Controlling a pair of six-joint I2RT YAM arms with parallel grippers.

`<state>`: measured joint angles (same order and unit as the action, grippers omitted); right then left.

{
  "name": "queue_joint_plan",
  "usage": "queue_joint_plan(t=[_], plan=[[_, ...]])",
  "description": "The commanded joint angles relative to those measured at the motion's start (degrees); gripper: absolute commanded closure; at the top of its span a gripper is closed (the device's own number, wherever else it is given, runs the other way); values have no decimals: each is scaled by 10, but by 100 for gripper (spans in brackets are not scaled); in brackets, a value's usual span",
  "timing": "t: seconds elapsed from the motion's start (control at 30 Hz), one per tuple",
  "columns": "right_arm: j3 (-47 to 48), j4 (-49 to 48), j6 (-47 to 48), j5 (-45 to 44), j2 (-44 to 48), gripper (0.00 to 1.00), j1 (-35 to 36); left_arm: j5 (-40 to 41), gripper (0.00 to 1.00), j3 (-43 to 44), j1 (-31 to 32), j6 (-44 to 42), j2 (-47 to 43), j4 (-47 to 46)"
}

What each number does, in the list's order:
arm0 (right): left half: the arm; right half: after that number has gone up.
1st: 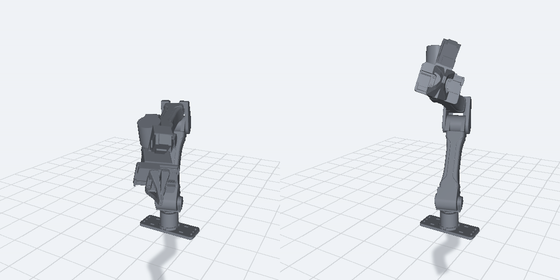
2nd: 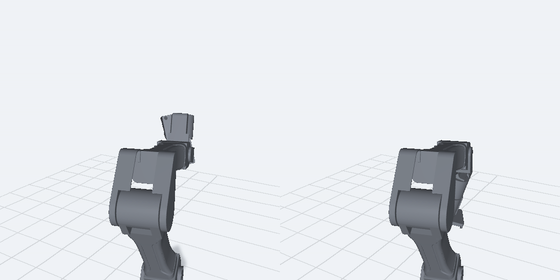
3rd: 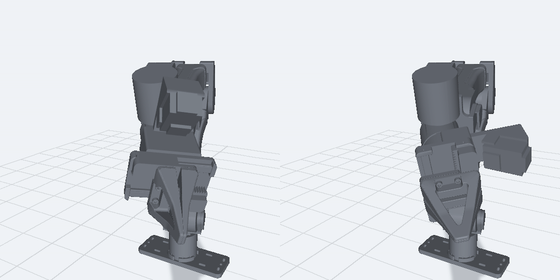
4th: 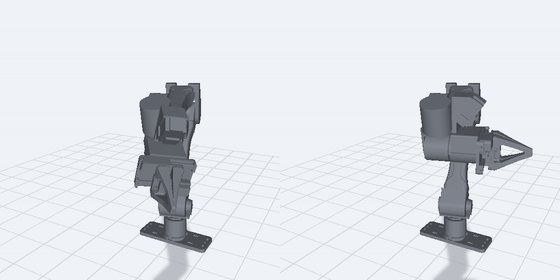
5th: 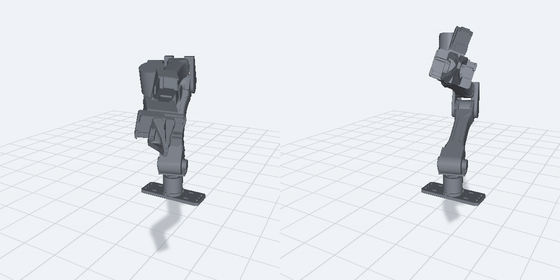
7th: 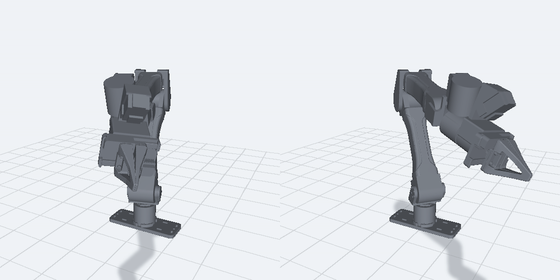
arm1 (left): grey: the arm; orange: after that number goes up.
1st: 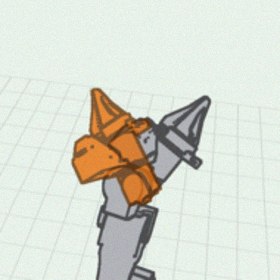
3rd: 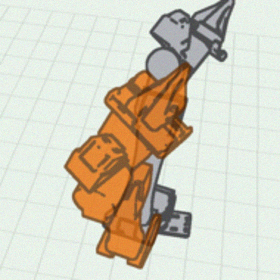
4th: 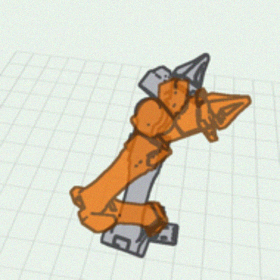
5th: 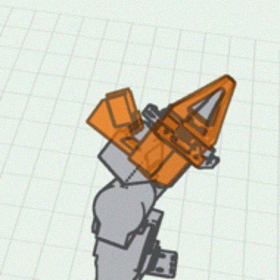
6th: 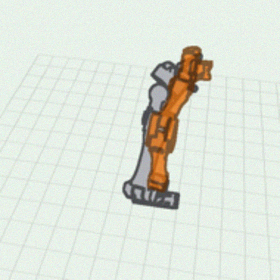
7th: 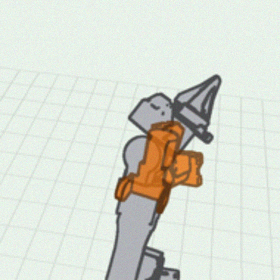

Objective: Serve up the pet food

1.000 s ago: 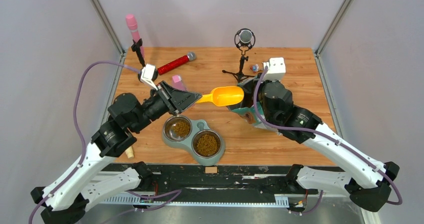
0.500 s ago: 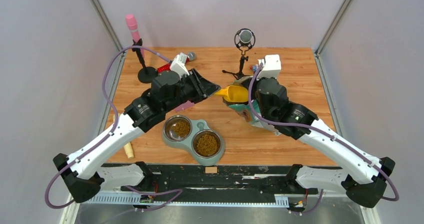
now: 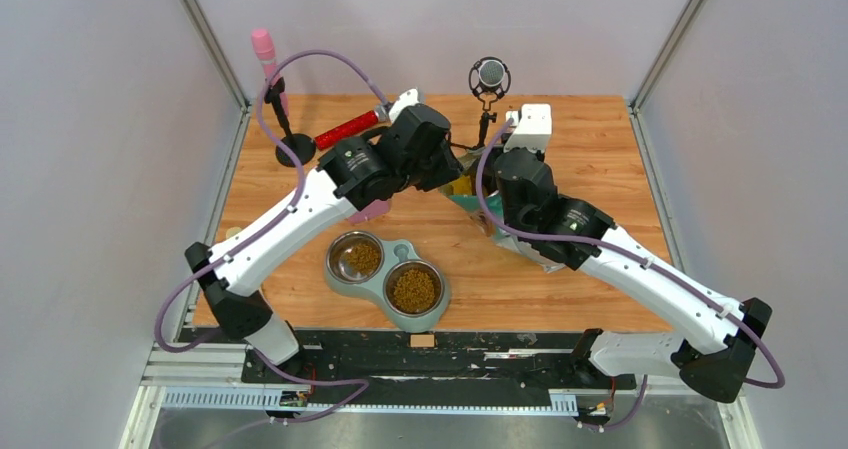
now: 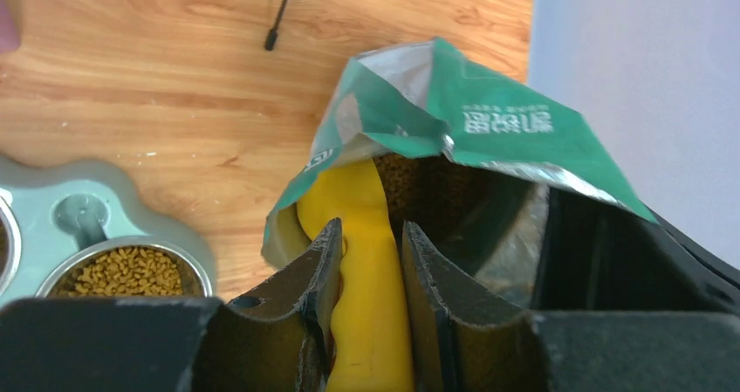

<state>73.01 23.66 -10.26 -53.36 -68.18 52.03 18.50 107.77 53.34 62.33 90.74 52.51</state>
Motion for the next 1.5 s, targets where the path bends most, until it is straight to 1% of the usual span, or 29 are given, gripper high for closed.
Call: queue_joint_plan(t=[0.0,0.13,0.2,0.27,0.4,0.43,0.53,0.67,0.77,0.83,0.87,0.9,0.93,0.97,1.07,1.13,1.37,1.47], plan=[[31,-48,-19,-56,1,100,-1,104,100,26,11,36,29,76],[25,-48,-39,-74,-3,100,-2,134,100,50,22,73,70,113],[19,-48,-57,-78,-2,100,-2,131,100,47,24,89,85,115],[13,-48,-81,-80,0,100,-3,117,100,33,25,98,90,97],[6,-48,-110,-81,2,100,-2,76,100,-35,26,100,77,-3],[5,-48,-115,-78,3,100,-2,73,100,-66,26,104,68,-46],[-2,-48,-127,-63,6,100,-3,81,100,-124,26,114,55,-112],[-9,-48,-137,-54,13,100,-4,79,100,-134,26,108,62,-155],[-21,-48,-155,-33,24,100,-5,55,100,-143,26,108,74,-193],[-27,-48,-163,-33,30,100,-6,40,100,-172,26,121,71,-239],[-30,-49,-164,-36,31,100,-6,37,100,-196,26,131,68,-276],[-33,-48,-165,-40,34,100,-7,34,100,-210,26,138,61,-294],[-35,-47,-167,-41,38,100,-6,32,100,-239,26,148,51,-336],[-39,-48,-169,-42,42,100,-6,28,100,-254,26,151,46,-358],[-46,-47,-176,-43,56,100,-9,20,100,-338,26,166,12,-494],[-52,-48,-181,-43,66,100,-11,15,100,-381,26,171,-6,-562],[-64,-47,-189,-41,83,100,-15,-16,100,-490,26,193,-48,-712],[-64,-46,-181,-46,86,100,-16,-21,100,-523,26,197,-78,-744]])
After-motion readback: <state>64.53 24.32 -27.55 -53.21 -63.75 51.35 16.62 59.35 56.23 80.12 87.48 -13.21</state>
